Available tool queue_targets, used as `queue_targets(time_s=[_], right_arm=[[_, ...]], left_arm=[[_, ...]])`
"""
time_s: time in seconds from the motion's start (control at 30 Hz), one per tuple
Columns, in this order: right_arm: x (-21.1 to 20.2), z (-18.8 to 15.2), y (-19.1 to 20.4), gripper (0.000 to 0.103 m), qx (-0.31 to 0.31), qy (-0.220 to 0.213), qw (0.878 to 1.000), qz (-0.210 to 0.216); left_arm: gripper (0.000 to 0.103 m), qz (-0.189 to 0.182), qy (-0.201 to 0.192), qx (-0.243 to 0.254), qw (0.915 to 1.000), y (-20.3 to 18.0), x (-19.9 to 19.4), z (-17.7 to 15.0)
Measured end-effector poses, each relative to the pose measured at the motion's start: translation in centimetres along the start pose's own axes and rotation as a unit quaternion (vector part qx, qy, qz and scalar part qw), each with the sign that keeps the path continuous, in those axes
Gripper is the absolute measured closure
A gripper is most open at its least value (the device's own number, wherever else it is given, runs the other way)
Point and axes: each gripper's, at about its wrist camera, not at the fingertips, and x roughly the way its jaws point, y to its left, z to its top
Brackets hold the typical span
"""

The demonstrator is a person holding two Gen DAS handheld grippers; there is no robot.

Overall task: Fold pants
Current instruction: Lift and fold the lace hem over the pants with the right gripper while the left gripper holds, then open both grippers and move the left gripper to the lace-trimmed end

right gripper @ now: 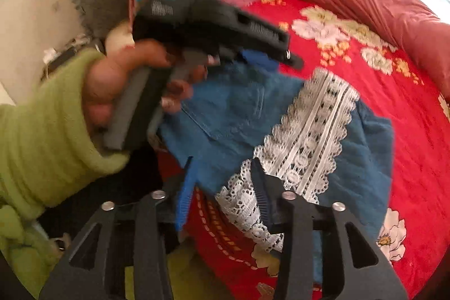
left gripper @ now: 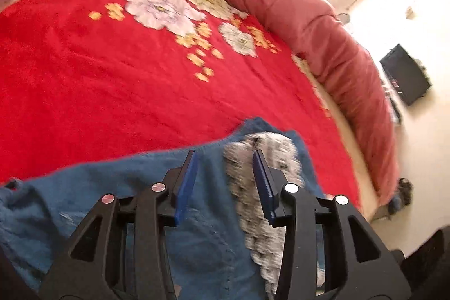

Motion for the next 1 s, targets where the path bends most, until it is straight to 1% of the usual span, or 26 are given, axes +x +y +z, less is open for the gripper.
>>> queue_targets(time_s=[0.07, 0.1, 0.13, 0.17, 0.23, 0.27, 0.3, 0.37, 0.4, 0.43, 0.47, 0.53, 0.57, 0.67, 0.7, 0.73, 0.77, 0.8, 0.87, 0.9, 0.97, 1.0], right_arm=[[-1.4, 0.2, -1.2, 0.059, 0.014, -0.017, 1.000, -0.016], [-1.9, 0.1, -1.9, 0.058, 0.023, -0.024, 0.999, -0.026], [-2.7, -0.1, -2.9, 0.058, 0.034, -0.029, 0.998, -0.038], [-3.1, -0.3, -4.5, 0.057, 0.052, -0.031, 0.997, -0.056], [-3.0, -0.8, -6.4, 0.057, 0.075, -0.028, 0.994, -0.075], [-3.0, -1.2, -7.4, 0.057, 0.088, -0.025, 0.992, -0.084], [-2.8, -1.5, -8.1, 0.057, 0.096, -0.023, 0.991, -0.088], [-2.3, -2.3, -9.0, 0.057, 0.106, -0.017, 0.990, -0.094], [-2.0, -2.6, -9.5, 0.057, 0.113, -0.012, 0.989, -0.094], [-1.6, -2.8, -9.9, 0.057, 0.118, -0.008, 0.989, -0.094], [-1.0, -3.1, -10.2, 0.057, 0.125, -0.002, 0.988, -0.093], [-0.5, -3.5, -10.4, 0.057, 0.132, 0.007, 0.987, -0.093], [-0.5, -3.6, -10.5, 0.057, 0.133, 0.006, 0.987, -0.092], [-0.5, -3.4, -10.4, 0.057, 0.128, -0.003, 0.988, -0.087], [-0.6, -3.4, -10.3, 0.057, 0.125, -0.006, 0.988, -0.086], [-0.3, -3.4, -10.2, 0.057, 0.123, -0.004, 0.989, -0.085], [0.0, -3.4, -10.1, 0.057, 0.122, -0.001, 0.989, -0.086], [0.5, -3.3, -10.0, 0.056, 0.119, 0.006, 0.989, -0.088], [1.4, -3.3, -9.9, 0.050, 0.115, 0.019, 0.989, -0.092], [1.8, -3.4, -9.9, 0.049, 0.116, 0.023, 0.989, -0.094], [2.3, -3.6, -9.9, 0.049, 0.120, 0.026, 0.988, -0.094], [2.2, -3.6, -9.9, 0.049, 0.122, 0.024, 0.988, -0.093]], left_arm=[[0.068, -0.036, 0.015, -0.014, 0.9991, -0.2, 0.4, -0.2], [0.063, -0.057, 0.025, -0.027, 0.9977, -0.3, 0.8, -0.3], [0.059, -0.066, 0.037, -0.035, 0.9965, -0.4, 1.4, -0.4], [0.058, -0.064, 0.045, -0.036, 0.9963, -0.6, 1.7, -0.4], [0.049, -0.033, 0.059, -0.030, 0.9973, -1.4, 3.0, -0.4], [0.047, -0.021, 0.067, -0.028, 0.9971, -1.6, 3.6, -0.4], [0.044, -0.010, 0.076, -0.032, 0.9966, -1.7, 4.4, -0.3], [0.043, 0.005, 0.077, -0.031, 0.9965, -2.1, 5.2, -0.1], [0.047, 0.022, 0.076, -0.019, 0.9967, -2.7, 5.6, 0.1], [0.073, 0.039, 0.076, -0.001, 0.9963, -3.3, 5.9, 0.2], [0.084, 0.057, 0.078, 0.022, 0.9951, -4.3, 6.3, 0.4], [0.093, 0.064, 0.077, 0.046, 0.9939, -5.3, 6.3, 0.7], [0.095, 0.065, 0.071, 0.061, 0.9935, -5.9, 6.0, 1.0], [0.094, 0.073, 0.026, 0.108, 0.9911, -7.7, 3.8, 1.8], [0.094, 0.084, 0.018, 0.118, 0.9892, -7.8, 3.5, 1.8], [0.093, 0.097, 0.018, 0.122, 0.9876, -7.6, 3.6, 1.8], [0.093, 0.110, 0.026, 0.120, 0.9863, -7.1, 4.0, 1.6], [0.091, 0.122, 0.042, 0.111, 0.9854, -6.2, 4.7, 1.3], [0.084, 0.131, 0.056, 0.094, 0.9853, -4.6, 5.1, 0.5], [0.078, 0.130, 0.060, 0.083, 0.9862, -3.7, 5.1, 0.2], [0.076, 0.118, 0.056, 0.069, 0.9890, -3.0, 4.6, 0.0], [0.073, 0.113, 0.055, 0.066, 0.9899, -2.8, 4.2, -0.2]])
